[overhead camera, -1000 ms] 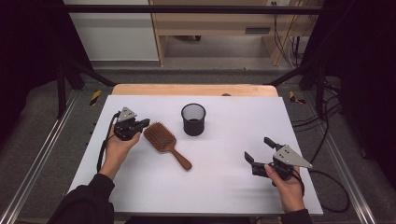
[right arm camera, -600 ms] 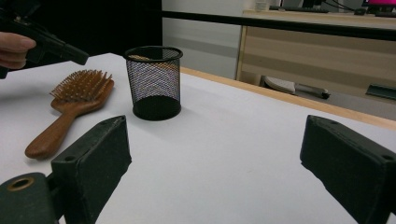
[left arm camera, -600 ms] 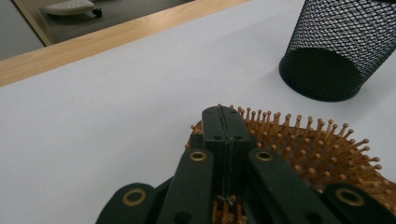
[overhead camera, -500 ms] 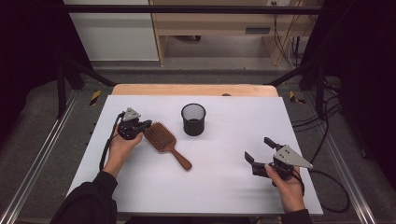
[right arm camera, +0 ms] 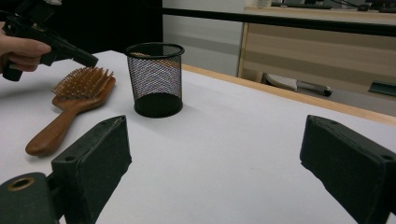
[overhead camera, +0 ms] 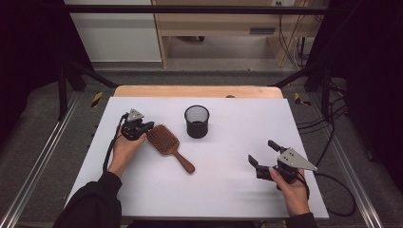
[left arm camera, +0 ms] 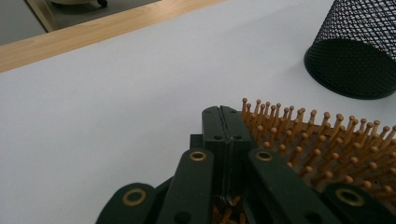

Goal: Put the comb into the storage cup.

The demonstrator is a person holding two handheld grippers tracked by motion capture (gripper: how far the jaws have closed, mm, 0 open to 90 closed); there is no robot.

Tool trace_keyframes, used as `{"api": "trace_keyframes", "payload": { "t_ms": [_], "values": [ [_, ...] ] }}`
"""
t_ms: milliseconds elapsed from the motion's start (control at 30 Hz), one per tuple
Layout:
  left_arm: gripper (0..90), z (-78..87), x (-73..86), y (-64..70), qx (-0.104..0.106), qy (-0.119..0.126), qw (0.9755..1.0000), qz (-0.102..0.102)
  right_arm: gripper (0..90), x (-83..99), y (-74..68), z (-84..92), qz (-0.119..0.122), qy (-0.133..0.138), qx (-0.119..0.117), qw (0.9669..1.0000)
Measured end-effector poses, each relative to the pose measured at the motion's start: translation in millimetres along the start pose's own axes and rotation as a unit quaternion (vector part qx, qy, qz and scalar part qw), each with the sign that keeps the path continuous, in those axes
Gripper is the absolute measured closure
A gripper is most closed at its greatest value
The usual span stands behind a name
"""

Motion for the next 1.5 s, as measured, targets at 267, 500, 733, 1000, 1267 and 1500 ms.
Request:
{"api": "trace_keyframes", "payload": {
  "t_ms": [267,500,733,1000,1267,1500],
  "values": [
    [90.0,0.4,3.3,6.8,0.012,-0.01,0.9999,-0.007,8.3,0.3,-1.0,-0.3,-0.002,0.0,-0.003,1.0],
    [90.0,3.2,5.4,9.6,0.014,-0.013,0.9998,-0.003,8.4,0.4,-1.8,-0.5,-0.002,-0.001,-0.005,1.0],
    [90.0,6.3,7.1,17.1,0.019,-0.013,0.9997,0.005,8.4,0.7,-1.9,-0.7,-0.002,-0.002,-0.005,1.0],
    [90.0,9.2,7.4,31.5,0.022,-0.02,0.9996,0.001,8.5,-0.2,-1.2,0.2,-0.007,0.0,-0.003,1.0],
    [90.0,10.6,6.8,57.1,0.036,-0.024,0.9991,0.001,8.9,-1.3,-3.2,0.1,-0.007,0.0,-0.007,1.0],
    [90.0,14.7,8.5,88.2,0.054,-0.028,0.9981,-0.003,8.9,1.3,-4.7,-1.0,-0.009,-0.012,-0.008,0.9999]
  ]
}}
Point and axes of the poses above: each handheld gripper's, and its own axes: z roughly backward along the jaws, x roughly out of its underside, y roughly to its right, the point moved 7 cm from there along -z, roughly forward along the jaws, and after that the axes turned 7 degrees about y, right-handed, at the moved point
